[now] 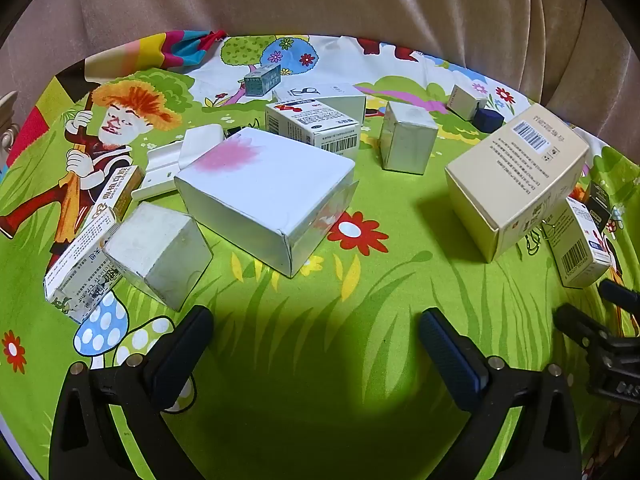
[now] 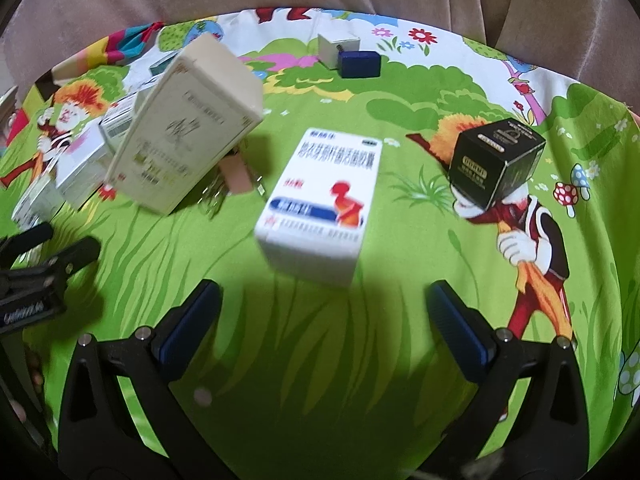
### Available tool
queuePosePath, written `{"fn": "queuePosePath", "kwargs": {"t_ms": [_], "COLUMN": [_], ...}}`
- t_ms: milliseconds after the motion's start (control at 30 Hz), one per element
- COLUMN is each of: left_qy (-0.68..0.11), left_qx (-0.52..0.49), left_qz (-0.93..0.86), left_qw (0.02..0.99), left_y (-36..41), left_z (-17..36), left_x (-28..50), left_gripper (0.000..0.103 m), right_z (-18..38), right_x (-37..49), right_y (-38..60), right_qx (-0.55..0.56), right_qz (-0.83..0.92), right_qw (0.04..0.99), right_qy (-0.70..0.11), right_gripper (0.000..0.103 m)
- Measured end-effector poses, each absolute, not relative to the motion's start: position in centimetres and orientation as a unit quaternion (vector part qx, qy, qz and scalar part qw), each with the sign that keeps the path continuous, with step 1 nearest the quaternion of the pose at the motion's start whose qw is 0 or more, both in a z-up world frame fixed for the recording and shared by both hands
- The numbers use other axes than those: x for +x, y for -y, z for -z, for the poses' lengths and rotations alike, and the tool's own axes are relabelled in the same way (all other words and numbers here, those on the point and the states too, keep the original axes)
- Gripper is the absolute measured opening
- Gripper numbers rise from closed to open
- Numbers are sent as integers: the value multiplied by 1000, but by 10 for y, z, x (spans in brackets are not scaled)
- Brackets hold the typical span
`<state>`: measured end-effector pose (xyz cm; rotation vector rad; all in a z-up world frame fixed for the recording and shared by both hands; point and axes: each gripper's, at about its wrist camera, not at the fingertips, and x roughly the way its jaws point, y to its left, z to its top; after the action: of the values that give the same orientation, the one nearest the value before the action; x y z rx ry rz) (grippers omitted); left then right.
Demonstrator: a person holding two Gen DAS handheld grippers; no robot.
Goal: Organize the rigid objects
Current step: 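Grasp the beige barcode box on the mat with the right gripper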
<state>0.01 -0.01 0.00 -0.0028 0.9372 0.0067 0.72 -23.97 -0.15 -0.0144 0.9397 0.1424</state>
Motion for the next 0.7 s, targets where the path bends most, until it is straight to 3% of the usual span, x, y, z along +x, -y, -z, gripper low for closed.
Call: {"fn": "queuePosePath", "kwargs": {"t_ms": [167,300,500,700], "left_qy": [-450,-450,-451,-451], "left_qx": [-5,-5,-4,-4], "left_qz": [-2,-2,-2,-2], "left_qw": [893,893,893,893], "left_y": [0,-1,0,0], "left_z": [0,0,0,0], "left_x": [0,-1,0,0], "left_gripper": [103,103,103,103], "right_z": [-7,-21,-88,-96], "right_x": [-1,11,52,121], "right_y": [265,272,249,200], "right_qx": [185,258,194,121], "right_qz": [-142,-140,-117,-236], "right_qw": [876,871,919,877], "right_qy": [-422,-394,-322,-402], "right_gripper": [103,103,103,103]}}
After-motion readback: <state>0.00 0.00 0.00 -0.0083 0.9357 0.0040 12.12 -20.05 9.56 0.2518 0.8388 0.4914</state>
